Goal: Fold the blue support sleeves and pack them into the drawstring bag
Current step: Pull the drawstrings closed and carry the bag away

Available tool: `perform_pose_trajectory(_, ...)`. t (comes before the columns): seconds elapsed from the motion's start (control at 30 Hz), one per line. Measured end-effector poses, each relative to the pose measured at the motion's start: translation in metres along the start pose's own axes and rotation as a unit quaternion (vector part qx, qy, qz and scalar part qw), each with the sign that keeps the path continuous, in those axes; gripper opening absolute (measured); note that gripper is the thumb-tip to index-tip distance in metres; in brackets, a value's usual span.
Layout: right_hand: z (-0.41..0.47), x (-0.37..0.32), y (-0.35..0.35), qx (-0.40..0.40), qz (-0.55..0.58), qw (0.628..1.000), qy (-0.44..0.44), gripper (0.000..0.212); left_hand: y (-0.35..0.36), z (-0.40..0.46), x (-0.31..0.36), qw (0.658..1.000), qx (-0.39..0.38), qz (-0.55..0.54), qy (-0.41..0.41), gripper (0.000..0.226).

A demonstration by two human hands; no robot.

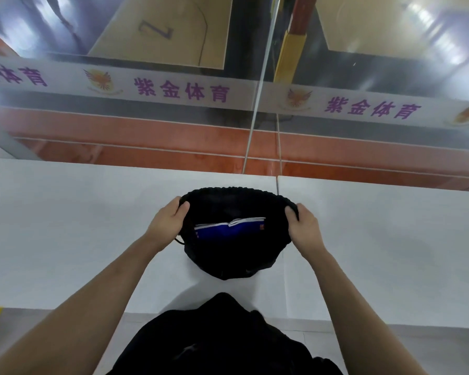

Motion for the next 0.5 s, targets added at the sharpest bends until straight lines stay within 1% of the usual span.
perform_pose_trajectory(0.1,-0.003,-0.021,-0.009,-0.016,0.07,0.997,-0.001,0.038,-0.012,-0.002,0.013,0.995,-0.013,-0.094,0.014,0.026)
perform_pose_trajectory(0.17,-0.004,-0.037,-0.017,-0.025,0.119,0.993,-0.003,0.031,-0.022,-0.004,0.025,0.989,-0.016,-0.144,0.032,0.026)
perform_pose_trajectory(0.23,-0.005,-0.052,-0.028,-0.024,0.181,0.983,-0.009,0.025,-0.032,-0.005,0.036,0.98,-0.002,-0.193,0.053,0.027)
perform_pose_trajectory(0.3,-0.005,-0.065,-0.038,-0.024,0.23,0.973,-0.015,0.023,-0.043,-0.004,0.044,0.973,0.02,-0.221,0.069,0.027)
perform_pose_trajectory(0.5,0.0,-0.087,-0.052,-0.026,0.237,0.97,-0.054,0.025,-0.063,-0.001,0.067,0.951,0.045,-0.279,0.124,0.026)
Point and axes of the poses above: each hand's wrist, its own z-axis towards the middle knuckle, its own y-axis out of the palm, x = y × z, the point moved 1 cm from there along z, towards the middle knuckle, and after that the axes turned 6 degrees about z, right-handed, at the moved point
